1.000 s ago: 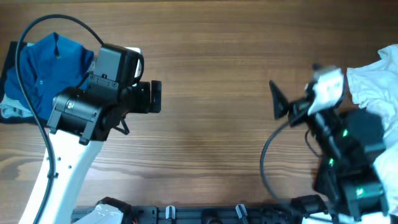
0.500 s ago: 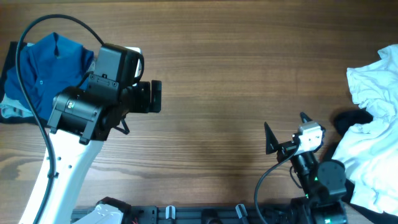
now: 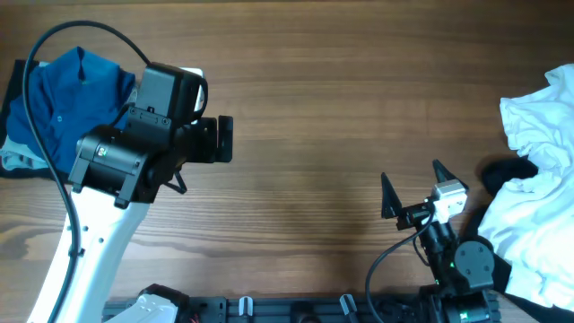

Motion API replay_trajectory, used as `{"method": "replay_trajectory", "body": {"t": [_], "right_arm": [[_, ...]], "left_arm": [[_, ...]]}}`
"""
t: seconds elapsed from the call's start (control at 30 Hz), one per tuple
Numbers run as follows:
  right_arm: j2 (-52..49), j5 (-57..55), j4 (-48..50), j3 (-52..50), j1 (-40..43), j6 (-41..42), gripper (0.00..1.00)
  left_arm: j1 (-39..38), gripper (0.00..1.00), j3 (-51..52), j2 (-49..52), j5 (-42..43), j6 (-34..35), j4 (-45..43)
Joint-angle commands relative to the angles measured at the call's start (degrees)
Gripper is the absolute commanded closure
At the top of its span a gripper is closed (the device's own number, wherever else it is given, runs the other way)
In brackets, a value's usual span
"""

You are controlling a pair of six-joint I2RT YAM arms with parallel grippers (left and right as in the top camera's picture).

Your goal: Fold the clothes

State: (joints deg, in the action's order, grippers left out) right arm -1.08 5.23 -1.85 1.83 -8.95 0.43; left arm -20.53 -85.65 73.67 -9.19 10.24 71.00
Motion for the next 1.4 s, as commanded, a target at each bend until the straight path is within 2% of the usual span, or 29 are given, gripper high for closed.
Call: {"method": "replay_trajectory", "body": {"t": [0.0, 0.6, 0.87, 0.93, 1.03, 1.13, 1.23, 1.27, 1.37], "right_arm": [[0.8, -1.0, 0.4, -0.7, 0.2, 1.1, 0.0], [0.8, -1.0, 0.4, -0.7, 0.2, 1.1, 0.0], [0.8, -1.0, 0.3, -0.7, 0.2, 1.1, 0.0], [0.8, -1.0, 0.3, -0.7, 0.2, 1.1, 0.0], [0.8, -1.0, 0.4, -0.7, 0.2, 1.1, 0.0], [0.8, -1.0, 0.3, -0.7, 0.2, 1.1, 0.0], [0.8, -1.0, 0.3, -0.7, 0.2, 1.1, 0.0], [0.8, -1.0, 0.4, -0.7, 0.2, 1.1, 0.0], [0.8, -1.0, 0.3, -0.7, 0.2, 1.1, 0.0]], "left_arm": [[-0.3, 0.0, 0.2, 0.2, -0.7, 0.9, 0.0], [-0.3, 0.0, 0.2, -0.4, -0.7, 0.9, 0.0], [2.6, 0.0, 0.4, -9.1, -1.0, 0.9, -2.7], [5.3, 0.0, 1.6, -12.7, -0.9, 0.9, -6.8], [10.3, 0.0, 7.7, -20.2, 0.9, 0.9, -18.5], [13.7, 0.0, 17.0, -27.9, 3.0, 0.9, -30.2], [15.8, 0.0, 27.6, -35.5, 4.7, 1.0, -38.1], [16.9, 0.0, 33.5, -39.6, 6.2, 1.0, -41.6], [18.9, 0.0, 42.9, -46.2, 9.0, 1.0, -46.5]]}}
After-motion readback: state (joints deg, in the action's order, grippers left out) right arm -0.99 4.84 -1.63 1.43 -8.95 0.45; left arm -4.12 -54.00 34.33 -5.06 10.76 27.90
